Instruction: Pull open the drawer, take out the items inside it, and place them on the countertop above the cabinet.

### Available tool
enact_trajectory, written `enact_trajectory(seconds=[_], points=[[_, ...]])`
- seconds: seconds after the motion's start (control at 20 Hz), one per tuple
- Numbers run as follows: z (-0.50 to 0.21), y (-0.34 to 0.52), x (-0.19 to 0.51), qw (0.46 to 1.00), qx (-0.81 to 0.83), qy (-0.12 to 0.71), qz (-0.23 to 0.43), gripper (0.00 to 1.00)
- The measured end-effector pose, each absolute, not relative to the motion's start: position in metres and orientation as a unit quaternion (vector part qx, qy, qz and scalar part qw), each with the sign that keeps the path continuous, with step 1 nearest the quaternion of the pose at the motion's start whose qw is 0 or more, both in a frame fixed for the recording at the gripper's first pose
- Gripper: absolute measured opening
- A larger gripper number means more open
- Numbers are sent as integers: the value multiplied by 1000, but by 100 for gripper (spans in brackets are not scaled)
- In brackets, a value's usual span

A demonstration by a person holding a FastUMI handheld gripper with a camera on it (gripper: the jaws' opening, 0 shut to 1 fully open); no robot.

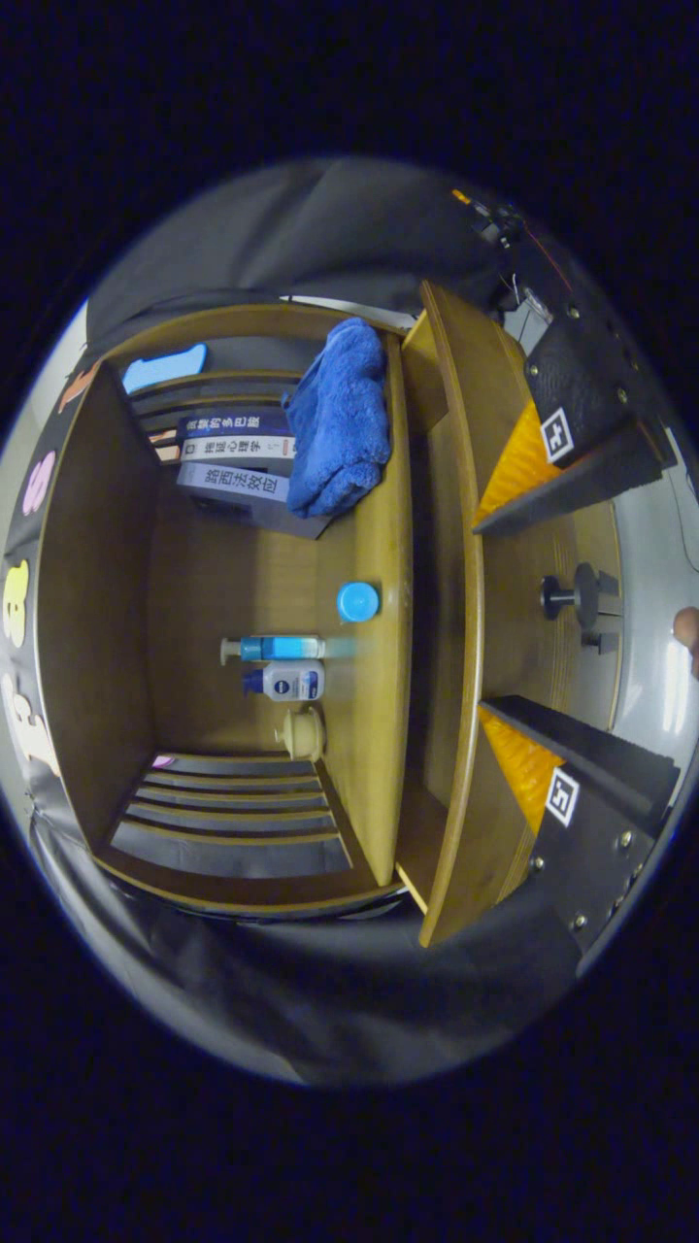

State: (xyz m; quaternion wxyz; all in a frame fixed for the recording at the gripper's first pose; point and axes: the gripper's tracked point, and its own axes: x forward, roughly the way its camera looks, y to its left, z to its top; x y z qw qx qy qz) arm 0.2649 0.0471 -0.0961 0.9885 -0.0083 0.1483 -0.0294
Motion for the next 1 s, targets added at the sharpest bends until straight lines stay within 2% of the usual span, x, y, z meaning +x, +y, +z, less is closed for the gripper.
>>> enact_trajectory(seconds=[0.45, 1.0], points=[[-98, 46, 319, 987, 0, 156, -29, 98], [-98, 39, 324, 988, 6, 150, -36, 94]])
